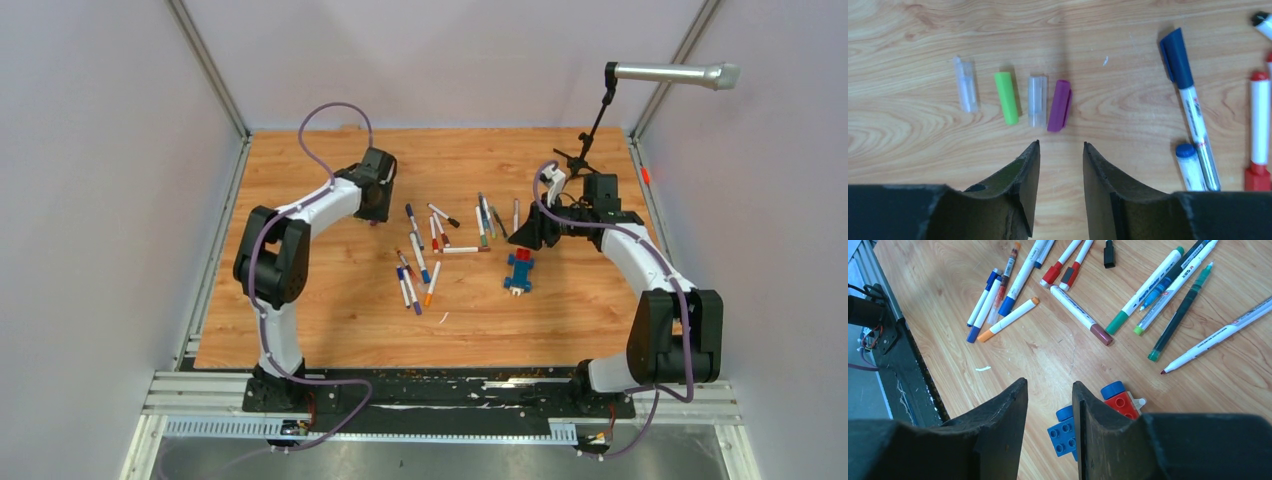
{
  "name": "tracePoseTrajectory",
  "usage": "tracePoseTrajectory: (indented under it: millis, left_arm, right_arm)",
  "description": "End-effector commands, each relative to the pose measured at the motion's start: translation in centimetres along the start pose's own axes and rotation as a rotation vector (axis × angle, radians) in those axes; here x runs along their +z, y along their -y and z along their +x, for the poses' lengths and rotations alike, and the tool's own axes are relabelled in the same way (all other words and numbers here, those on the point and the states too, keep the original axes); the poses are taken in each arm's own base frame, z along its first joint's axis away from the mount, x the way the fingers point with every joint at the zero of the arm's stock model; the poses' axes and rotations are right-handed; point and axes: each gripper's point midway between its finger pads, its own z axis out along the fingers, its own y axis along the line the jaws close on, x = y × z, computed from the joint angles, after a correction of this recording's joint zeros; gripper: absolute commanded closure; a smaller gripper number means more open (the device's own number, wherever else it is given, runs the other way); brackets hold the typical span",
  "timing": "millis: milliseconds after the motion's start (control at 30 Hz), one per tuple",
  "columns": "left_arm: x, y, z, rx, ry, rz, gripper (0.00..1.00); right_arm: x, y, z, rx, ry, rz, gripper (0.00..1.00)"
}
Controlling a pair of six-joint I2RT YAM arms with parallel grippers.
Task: Open the pen caps
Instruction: Place the pen cap at the center of the board, then pick up the pen from the center of the board.
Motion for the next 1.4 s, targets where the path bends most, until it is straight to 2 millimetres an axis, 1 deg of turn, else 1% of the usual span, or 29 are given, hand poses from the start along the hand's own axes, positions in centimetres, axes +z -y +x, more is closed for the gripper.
tracePoseTrajectory:
  millis: [0, 33, 100, 167, 233, 300, 333, 367, 400, 467, 633, 800, 900, 1000, 1100, 1200, 1267, 1367]
  left_arm:
    - [-6.8, -0.8, -3.9, -0.007, 0.162, 0.049, 0.54]
    - [-7.7, -0.8, -3.9, -0.011, 0.182, 0.065, 0.52]
    - [-9.5, -0.4, -3.6, -0.016, 0.227, 0.117, 0.48]
    - [-11.3, 0.0, -3.0, -0.034, 0.282, 0.182, 0.41]
    - [-12.7, 0.4, -2.0, -0.072, 0.336, 0.243, 0.27]
    - [-13.9, 0.5, -0.8, -0.132, 0.378, 0.286, 0.08]
    - [-14.2, 0.4, -0.1, -0.166, 0.393, 0.296, 0.01]
    - [-14.2, 0.3, 0.9, -0.201, 0.392, 0.304, 0.00]
    - [-13.9, 0.2, 2.3, -0.231, 0.374, 0.307, 0.00]
    - [-13.9, 0.3, 4.1, -0.270, 0.348, 0.326, 0.00]
    - [-13.7, 2.1, 8.2, -0.336, 0.258, 0.440, 0.00]
    - [-13.3, 3.5, 11.3, -0.489, 0.172, 0.525, 0.00]
    - [-13.1, 4.2, 12.8, -0.553, 0.129, 0.530, 0.00]
    - [-12.9, 4.5, 13.6, -0.573, 0.121, 0.475, 0.01]
    - [-12.7, 4.5, 13.9, -0.593, 0.111, 0.382, 0.06]
    - [-12.0, 4.6, 14.4, -0.580, 0.068, 0.289, 0.17]
    - [-11.6, 4.6, 14.4, -0.562, 0.046, 0.244, 0.20]
    - [-11.1, 5.0, 14.1, -0.542, 0.024, 0.215, 0.36]
  right_arm:
    - [-0.4, -0.9, -1.4, -0.068, 0.052, -0.037, 0.61]
    - [-0.4, -1.0, -1.4, -0.071, 0.055, -0.043, 0.61]
    - [-1.0, -0.6, -1.5, -0.069, 0.072, -0.037, 0.61]
    - [-1.2, -0.9, -1.6, -0.083, 0.083, -0.053, 0.61]
    - [-1.3, -1.3, -1.7, -0.097, 0.093, -0.072, 0.61]
    - [-1.4, -1.7, -1.7, -0.113, 0.103, -0.089, 0.60]
    - [-1.4, -1.9, -1.7, -0.119, 0.108, -0.096, 0.59]
    - [-1.5, -2.1, -1.7, -0.126, 0.112, -0.102, 0.59]
    - [-1.5, -2.2, -1.6, -0.132, 0.116, -0.108, 0.57]
    - [-1.5, -2.5, -1.5, -0.141, 0.121, -0.121, 0.53]
    - [-1.5, -2.7, -1.2, -0.147, 0.122, -0.133, 0.47]
    - [-1.5, -2.6, -1.0, -0.143, 0.113, -0.133, 0.44]
    - [-1.4, -2.5, -0.9, -0.139, 0.109, -0.133, 0.43]
    - [-1.3, -2.3, -0.8, -0.135, 0.106, -0.131, 0.43]
    - [-1.2, -2.2, -0.7, -0.132, 0.103, -0.129, 0.43]
    - [-1.2, -2.1, -0.6, -0.127, 0.100, -0.128, 0.43]
    - [-1.1, -2.0, -0.6, -0.124, 0.096, -0.124, 0.43]
    - [-1.1, -1.9, -0.5, -0.122, 0.094, -0.120, 0.43]
